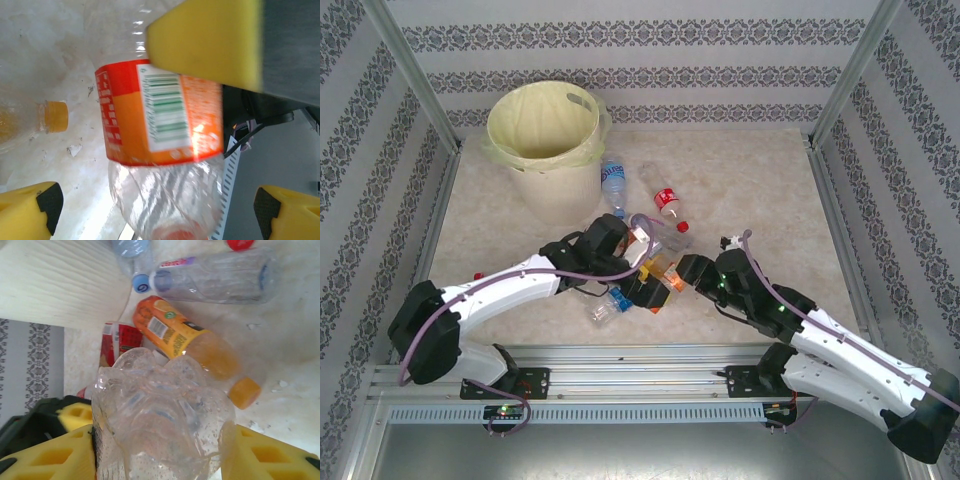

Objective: Put the plastic bottles in the bin

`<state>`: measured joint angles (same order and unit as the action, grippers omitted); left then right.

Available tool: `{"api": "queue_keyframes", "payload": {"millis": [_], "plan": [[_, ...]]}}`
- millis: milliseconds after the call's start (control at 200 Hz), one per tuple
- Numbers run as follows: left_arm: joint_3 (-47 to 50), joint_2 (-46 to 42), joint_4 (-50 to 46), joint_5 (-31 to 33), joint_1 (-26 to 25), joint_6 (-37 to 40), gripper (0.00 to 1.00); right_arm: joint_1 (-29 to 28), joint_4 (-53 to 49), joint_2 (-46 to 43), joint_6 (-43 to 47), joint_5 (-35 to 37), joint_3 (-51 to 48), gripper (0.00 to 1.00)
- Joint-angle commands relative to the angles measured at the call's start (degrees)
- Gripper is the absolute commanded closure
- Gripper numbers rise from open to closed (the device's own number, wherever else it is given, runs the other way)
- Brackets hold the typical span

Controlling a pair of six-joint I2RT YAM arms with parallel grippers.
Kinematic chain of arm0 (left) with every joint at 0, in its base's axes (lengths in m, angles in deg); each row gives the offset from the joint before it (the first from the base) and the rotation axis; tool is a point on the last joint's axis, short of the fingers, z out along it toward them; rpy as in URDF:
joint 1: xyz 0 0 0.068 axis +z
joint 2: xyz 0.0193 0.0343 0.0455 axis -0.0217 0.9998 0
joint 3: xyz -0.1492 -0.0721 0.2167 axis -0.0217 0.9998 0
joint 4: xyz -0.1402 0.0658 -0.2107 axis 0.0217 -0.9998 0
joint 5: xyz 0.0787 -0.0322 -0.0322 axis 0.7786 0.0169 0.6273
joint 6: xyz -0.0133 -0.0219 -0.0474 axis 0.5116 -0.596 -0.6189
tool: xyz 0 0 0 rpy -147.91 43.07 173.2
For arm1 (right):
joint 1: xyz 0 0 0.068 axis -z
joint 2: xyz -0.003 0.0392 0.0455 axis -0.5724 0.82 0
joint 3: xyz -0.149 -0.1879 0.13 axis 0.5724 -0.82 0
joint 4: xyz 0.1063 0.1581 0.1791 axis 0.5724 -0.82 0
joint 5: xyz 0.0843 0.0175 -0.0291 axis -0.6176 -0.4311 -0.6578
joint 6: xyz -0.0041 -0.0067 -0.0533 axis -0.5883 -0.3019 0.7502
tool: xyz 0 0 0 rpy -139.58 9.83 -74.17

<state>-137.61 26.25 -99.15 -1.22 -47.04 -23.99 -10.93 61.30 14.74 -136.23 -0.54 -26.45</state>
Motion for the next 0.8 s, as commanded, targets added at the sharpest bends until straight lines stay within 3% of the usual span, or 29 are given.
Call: {"api": "queue_keyframes", "payload": {"millis": [0, 300, 530, 575, 749, 794], "plan": [[-1.6, 1.2, 5.4, -1.8, -1.0, -3.1, 0.07, 0.4, 1.9, 0.5, 2.7, -1.4, 2.3, 0.54], [-2.7, 1.5, 4.8, -1.7, -1.7, -4.2, 0.37, 0.3, 2.9, 1.1, 3.7, -2.4, 2.9, 0.54], [-3.1, -0.1, 4.0, 0.4, -2.3, -6.0, 0.48, 0.4, 2.2, 0.9, 4.7, -3.2, 3.5, 0.48], [-3.1, -0.6, 3.9, 0.7, -2.3, -6.2, 0.49, 0.4, 2.2, 0.6, 4.7, -3.4, 3.5, 0.43], [-3.7, -3.0, 1.8, 3.4, -2.2, -6.8, 0.54, 0.7, 1.9, -1.9, 6.0, -5.3, 4.3, 0.06], [-4.5, -3.5, 0.8, 4.1, -2.2, -6.8, 0.54, 0.8, 2.1, -2.8, 6.7, -5.9, 4.5, 0.02]]}}
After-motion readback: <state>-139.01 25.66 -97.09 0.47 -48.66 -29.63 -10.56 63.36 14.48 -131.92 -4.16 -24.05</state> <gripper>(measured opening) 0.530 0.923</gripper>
